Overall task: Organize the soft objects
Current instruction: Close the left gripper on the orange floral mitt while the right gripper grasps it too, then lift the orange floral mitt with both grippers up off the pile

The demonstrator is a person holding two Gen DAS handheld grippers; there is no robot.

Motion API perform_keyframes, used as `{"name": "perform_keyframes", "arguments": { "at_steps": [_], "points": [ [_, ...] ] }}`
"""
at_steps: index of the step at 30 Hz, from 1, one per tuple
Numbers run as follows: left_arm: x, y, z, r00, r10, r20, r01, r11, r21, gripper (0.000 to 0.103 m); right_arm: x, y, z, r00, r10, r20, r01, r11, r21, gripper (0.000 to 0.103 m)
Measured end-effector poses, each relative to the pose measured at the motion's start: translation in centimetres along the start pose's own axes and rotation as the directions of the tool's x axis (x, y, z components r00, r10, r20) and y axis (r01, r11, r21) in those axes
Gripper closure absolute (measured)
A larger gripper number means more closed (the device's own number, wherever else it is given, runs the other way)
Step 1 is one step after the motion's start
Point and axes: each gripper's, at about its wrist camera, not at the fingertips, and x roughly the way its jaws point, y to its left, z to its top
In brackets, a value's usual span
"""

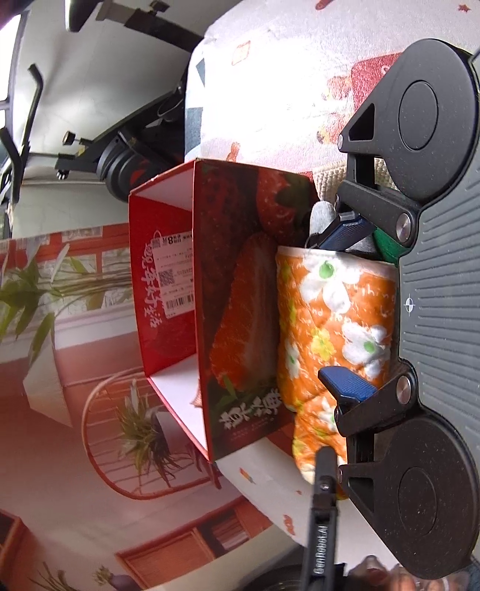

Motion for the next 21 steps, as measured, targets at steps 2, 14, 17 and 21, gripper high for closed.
{"name": "perform_keyframes", "arguments": {
  "at_steps": [2, 14, 17, 21],
  "points": [
    [0.0, 0.1, -0.1, 1.0, -0.002, -0.004, 0.002, 1.0, -0.001, 0.073, 0.4, -0.6, 0.1, 1.0, 0.019, -0.013, -0.019, 0.999, 0.033, 0.038],
    [-0.3, 0.3, -0.8, 0.999, -0.009, -0.043, 0.009, 1.0, -0.009, 0.073, -0.3, 2.2, -0.3, 0.999, 0.006, -0.041, -0.012, 0.99, -0.138, 0.057],
    [-0.5, 0.3, -1.0, 0.999, -0.017, -0.049, 0.017, 1.0, -0.014, 0.073, -0.9, 2.7, -0.1, 0.999, 0.006, -0.035, -0.012, 0.985, -0.17, 0.066],
    [-0.8, 0.7, -1.1, 0.997, -0.04, -0.064, 0.038, 0.999, -0.037, 0.073, -1.6, 2.1, 0.1, 0.999, 0.033, -0.041, -0.039, 0.99, -0.132, 0.074]
  ]
}}
